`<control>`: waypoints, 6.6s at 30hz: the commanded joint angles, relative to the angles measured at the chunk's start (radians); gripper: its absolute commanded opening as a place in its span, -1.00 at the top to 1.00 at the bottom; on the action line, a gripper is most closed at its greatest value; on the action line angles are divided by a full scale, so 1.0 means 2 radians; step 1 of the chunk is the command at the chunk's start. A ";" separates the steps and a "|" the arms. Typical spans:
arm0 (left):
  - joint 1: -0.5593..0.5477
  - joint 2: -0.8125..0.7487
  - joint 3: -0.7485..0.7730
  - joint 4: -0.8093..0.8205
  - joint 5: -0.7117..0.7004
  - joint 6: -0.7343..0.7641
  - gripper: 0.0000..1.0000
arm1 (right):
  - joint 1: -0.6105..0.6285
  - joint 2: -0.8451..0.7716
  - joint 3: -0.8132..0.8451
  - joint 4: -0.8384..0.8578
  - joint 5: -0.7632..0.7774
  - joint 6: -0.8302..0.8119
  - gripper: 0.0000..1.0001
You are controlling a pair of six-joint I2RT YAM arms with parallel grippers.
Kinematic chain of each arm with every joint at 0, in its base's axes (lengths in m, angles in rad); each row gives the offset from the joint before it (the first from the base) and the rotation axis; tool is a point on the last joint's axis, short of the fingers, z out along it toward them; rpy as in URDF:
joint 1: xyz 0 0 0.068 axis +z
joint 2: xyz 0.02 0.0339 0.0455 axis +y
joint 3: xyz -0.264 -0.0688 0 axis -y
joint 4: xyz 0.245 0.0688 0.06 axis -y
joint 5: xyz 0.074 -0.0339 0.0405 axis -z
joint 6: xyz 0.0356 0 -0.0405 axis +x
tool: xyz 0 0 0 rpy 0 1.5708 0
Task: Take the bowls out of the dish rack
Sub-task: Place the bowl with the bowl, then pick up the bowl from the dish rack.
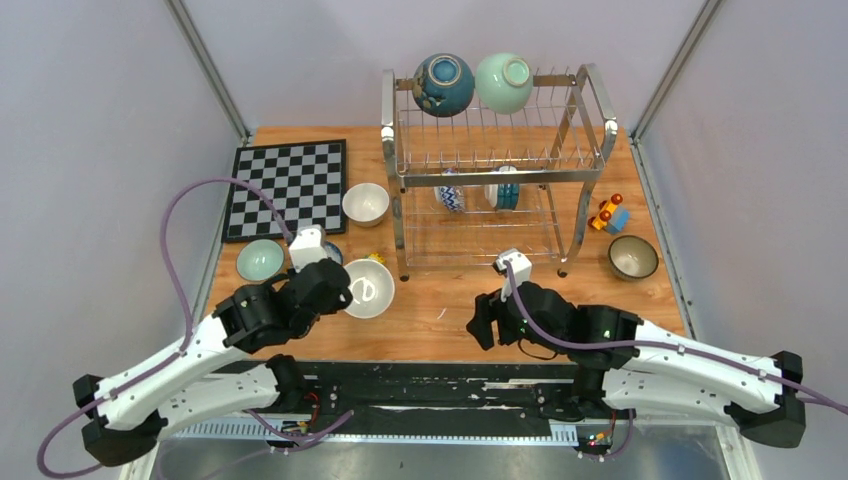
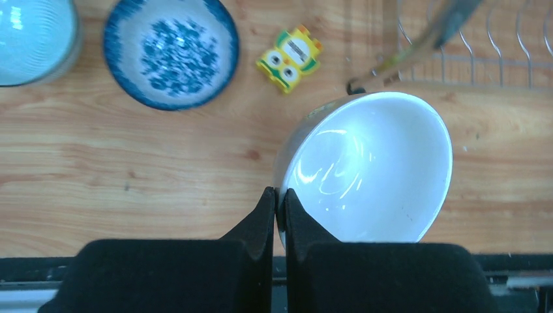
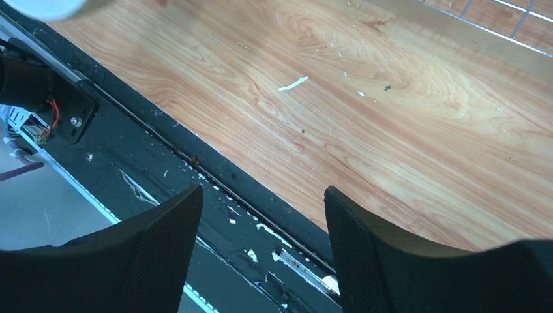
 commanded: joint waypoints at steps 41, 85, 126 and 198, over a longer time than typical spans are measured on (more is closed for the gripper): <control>0.447 0.386 0.200 0.326 0.321 0.094 1.00 | -0.005 -0.018 -0.105 0.090 -0.028 -0.090 -0.42; 0.460 0.480 0.158 0.383 0.332 0.104 1.00 | -0.005 -0.038 -0.116 0.085 -0.027 -0.064 -0.39; 0.460 0.466 0.169 0.354 0.356 0.131 0.41 | -0.004 -0.036 -0.114 0.083 -0.023 -0.065 -0.39; 0.459 -0.084 -0.182 0.282 0.494 0.145 -0.93 | -0.360 0.442 -0.018 0.759 -0.213 -0.123 -0.09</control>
